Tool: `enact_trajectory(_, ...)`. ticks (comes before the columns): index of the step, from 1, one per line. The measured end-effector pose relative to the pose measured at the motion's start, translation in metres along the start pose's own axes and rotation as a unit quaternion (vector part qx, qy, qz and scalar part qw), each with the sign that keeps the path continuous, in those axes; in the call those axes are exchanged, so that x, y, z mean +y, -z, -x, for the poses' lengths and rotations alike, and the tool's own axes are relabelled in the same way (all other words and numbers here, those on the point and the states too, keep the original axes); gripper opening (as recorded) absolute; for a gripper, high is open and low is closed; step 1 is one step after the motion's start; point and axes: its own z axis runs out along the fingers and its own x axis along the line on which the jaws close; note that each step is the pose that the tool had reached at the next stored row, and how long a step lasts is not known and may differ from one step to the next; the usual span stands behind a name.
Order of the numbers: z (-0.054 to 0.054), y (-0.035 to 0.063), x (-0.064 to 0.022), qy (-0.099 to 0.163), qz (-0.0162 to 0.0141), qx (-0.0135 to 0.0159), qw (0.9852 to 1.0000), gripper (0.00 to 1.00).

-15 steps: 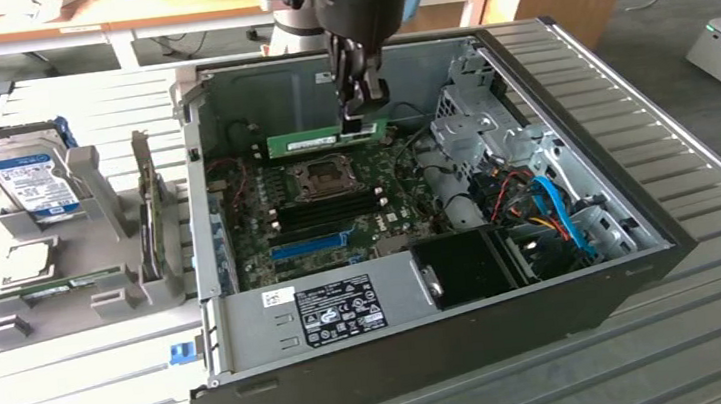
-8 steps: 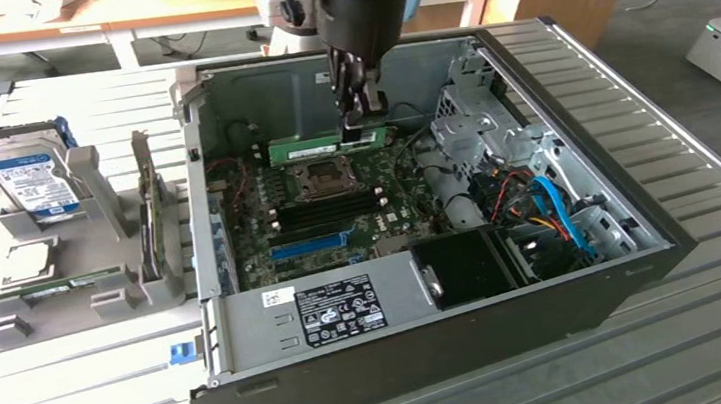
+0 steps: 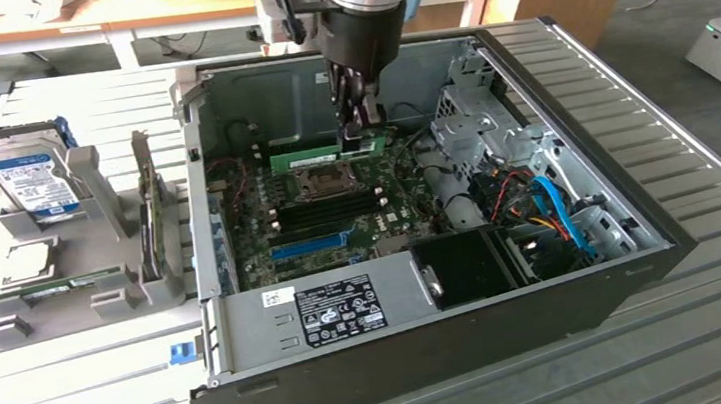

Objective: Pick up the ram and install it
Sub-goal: 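Insert the ram into the slot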

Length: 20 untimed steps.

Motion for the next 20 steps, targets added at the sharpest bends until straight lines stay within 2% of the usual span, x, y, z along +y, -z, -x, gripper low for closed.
enact_trajectory(20, -0.001, -0.0339, -0.0011, 0.0, -0.0001, 0.0, 1.0, 0.12)
